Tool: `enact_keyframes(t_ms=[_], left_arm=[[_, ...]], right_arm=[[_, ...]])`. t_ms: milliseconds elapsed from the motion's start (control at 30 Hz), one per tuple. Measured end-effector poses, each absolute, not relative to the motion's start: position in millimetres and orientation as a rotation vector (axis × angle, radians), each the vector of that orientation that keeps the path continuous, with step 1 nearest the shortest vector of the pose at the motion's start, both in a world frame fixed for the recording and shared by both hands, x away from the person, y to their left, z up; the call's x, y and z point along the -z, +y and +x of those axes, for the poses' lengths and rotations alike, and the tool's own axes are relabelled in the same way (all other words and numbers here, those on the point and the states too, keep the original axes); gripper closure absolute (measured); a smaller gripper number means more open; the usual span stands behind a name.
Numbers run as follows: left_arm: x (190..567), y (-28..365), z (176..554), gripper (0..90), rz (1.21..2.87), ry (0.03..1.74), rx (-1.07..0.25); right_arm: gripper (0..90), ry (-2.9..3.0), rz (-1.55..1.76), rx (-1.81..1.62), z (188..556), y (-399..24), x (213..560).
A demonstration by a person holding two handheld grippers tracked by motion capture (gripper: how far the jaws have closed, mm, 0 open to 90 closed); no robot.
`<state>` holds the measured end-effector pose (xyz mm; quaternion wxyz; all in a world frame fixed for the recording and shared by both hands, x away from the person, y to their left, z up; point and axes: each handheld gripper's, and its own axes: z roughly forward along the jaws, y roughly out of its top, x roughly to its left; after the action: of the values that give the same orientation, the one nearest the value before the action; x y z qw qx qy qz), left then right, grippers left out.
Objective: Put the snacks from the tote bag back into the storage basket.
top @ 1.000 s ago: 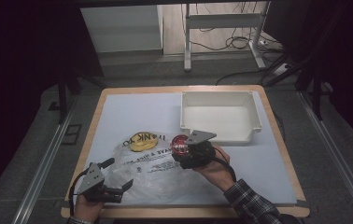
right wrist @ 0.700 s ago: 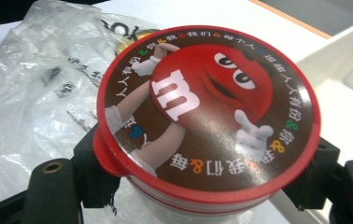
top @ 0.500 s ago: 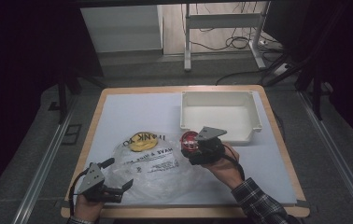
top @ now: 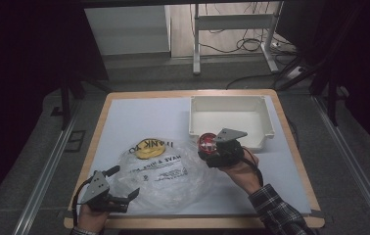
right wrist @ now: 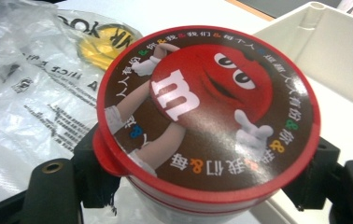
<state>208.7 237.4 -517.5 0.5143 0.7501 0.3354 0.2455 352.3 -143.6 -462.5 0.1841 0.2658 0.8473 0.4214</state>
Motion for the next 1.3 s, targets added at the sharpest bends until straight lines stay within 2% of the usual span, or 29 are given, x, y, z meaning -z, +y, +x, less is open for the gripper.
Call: enact_keyframes(t_ms=[1300], left_arm=[[517.3, 237.8, 208.4, 0.0, 1.801, 0.806, -0.591]], right_arm=[[26.0, 2.371, 0.793, -1.155, 387.2, -152.6, 467.7]])
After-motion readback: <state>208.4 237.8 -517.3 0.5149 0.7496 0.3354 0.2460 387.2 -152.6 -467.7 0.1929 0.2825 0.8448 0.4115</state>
